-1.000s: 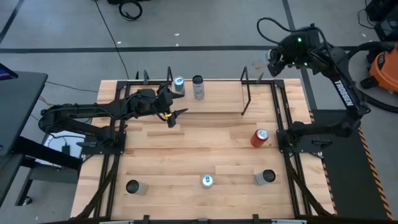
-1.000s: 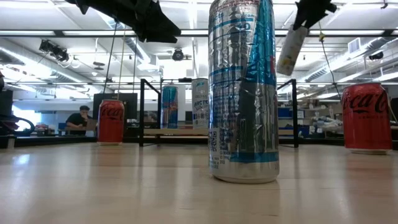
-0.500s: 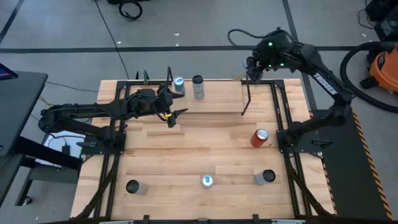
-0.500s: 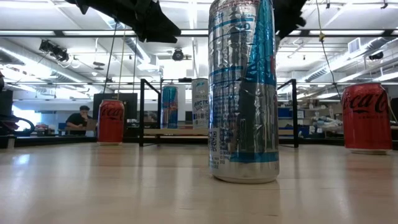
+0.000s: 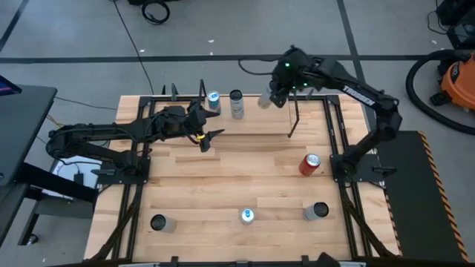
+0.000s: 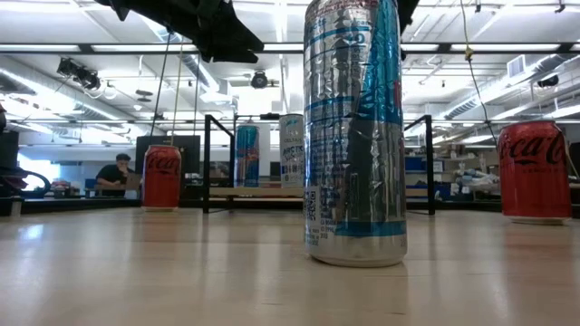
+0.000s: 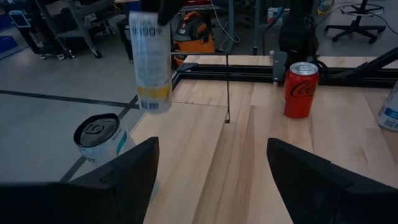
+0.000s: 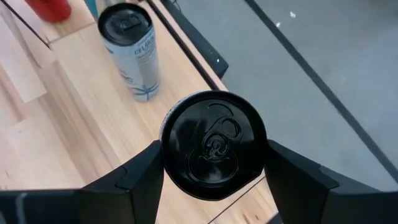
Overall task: Place canned beverage on shelf
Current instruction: Put the top white-yellow soda can on the shelf
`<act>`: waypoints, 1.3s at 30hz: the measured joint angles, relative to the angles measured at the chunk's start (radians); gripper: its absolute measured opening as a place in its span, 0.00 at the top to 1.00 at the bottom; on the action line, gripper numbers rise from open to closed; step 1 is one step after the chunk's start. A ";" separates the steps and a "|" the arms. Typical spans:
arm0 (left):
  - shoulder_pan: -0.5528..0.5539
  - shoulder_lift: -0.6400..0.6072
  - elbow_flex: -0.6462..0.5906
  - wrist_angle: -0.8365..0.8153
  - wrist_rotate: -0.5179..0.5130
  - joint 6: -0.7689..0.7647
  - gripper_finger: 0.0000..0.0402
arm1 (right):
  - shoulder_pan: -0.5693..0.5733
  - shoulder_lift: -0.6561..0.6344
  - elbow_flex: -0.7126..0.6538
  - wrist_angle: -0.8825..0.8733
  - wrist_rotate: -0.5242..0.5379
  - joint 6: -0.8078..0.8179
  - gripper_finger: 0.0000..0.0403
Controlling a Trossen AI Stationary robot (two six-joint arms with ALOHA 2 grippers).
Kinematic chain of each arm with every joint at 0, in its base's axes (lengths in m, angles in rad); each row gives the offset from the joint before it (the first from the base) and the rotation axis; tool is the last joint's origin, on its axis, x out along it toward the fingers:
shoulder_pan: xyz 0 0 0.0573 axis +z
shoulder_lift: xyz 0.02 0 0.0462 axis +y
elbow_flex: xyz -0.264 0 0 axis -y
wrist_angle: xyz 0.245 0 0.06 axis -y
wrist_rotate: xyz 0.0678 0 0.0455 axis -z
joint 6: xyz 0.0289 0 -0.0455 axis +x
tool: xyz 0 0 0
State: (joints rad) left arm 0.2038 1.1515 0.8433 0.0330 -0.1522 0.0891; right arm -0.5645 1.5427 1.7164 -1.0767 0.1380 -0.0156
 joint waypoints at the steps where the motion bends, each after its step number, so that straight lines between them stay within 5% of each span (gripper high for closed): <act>1: 0.000 0.000 0.000 0.000 0.000 0.000 0.25 | 0.001 0.011 0.000 0.000 0.001 0.010 0.38; 17: 0.000 0.000 0.000 -0.003 0.000 0.000 0.25 | 0.027 0.154 -0.002 0.043 0.046 0.051 0.38; 39: 0.000 0.000 0.000 -0.008 0.000 0.000 0.25 | 0.067 0.175 -0.037 0.042 0.100 0.074 0.38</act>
State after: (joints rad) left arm 0.2039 1.1515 0.8433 0.0254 -0.1524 0.0891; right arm -0.4974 1.7172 1.6796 -1.0345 0.2382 0.0584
